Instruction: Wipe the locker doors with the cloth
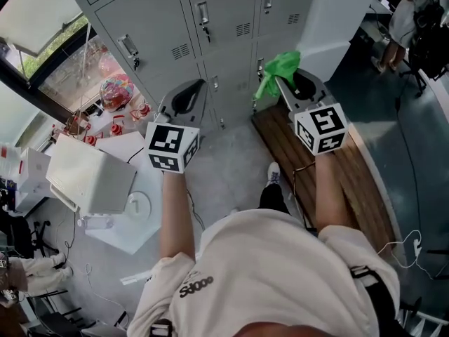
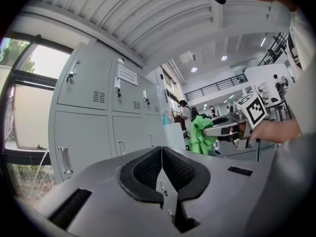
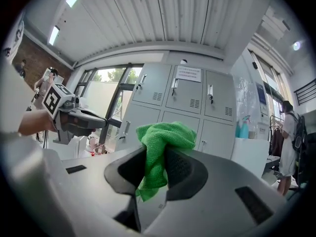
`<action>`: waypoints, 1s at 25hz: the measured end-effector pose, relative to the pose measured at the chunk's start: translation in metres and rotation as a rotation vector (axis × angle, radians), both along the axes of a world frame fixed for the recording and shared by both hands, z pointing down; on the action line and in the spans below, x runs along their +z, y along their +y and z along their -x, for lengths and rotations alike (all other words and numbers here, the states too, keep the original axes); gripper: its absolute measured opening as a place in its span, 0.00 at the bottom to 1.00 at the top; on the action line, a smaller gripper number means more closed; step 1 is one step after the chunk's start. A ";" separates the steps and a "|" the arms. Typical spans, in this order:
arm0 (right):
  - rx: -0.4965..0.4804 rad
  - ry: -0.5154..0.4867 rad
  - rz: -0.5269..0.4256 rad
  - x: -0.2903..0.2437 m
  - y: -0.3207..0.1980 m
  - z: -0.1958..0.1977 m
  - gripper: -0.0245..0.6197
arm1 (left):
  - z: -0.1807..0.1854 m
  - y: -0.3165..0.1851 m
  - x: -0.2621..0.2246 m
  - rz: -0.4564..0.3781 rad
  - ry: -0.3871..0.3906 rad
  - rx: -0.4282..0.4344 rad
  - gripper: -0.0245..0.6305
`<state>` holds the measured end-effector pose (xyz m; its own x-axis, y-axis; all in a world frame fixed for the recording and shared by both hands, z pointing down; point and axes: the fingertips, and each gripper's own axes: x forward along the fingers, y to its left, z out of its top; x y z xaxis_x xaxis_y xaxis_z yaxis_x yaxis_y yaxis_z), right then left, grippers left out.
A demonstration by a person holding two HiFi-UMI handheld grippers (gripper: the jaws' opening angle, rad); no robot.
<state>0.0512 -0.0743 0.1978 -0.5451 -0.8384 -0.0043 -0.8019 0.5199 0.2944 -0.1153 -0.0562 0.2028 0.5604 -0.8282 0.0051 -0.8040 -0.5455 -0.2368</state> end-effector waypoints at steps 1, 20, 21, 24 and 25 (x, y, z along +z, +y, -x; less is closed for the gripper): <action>-0.001 0.000 0.001 0.001 0.004 0.002 0.17 | 0.002 0.003 -0.001 -0.003 0.003 -0.003 0.07; 0.010 0.053 -0.024 0.000 0.018 0.003 0.17 | -0.004 0.008 0.000 -0.006 0.025 0.017 0.07; 0.008 0.058 -0.023 0.001 0.018 0.004 0.17 | -0.004 0.008 0.001 -0.003 0.021 0.017 0.07; -0.002 0.058 -0.019 0.002 0.017 0.007 0.17 | -0.006 0.008 0.004 0.007 0.015 0.018 0.07; -0.006 0.057 -0.019 0.002 0.018 0.008 0.17 | -0.006 0.008 0.005 0.010 0.013 0.018 0.07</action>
<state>0.0435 -0.0567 0.1999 -0.5501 -0.8350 0.0112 -0.7804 0.5188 0.3491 -0.1095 -0.0479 0.2082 0.5752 -0.8180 0.0061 -0.7970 -0.5620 -0.2210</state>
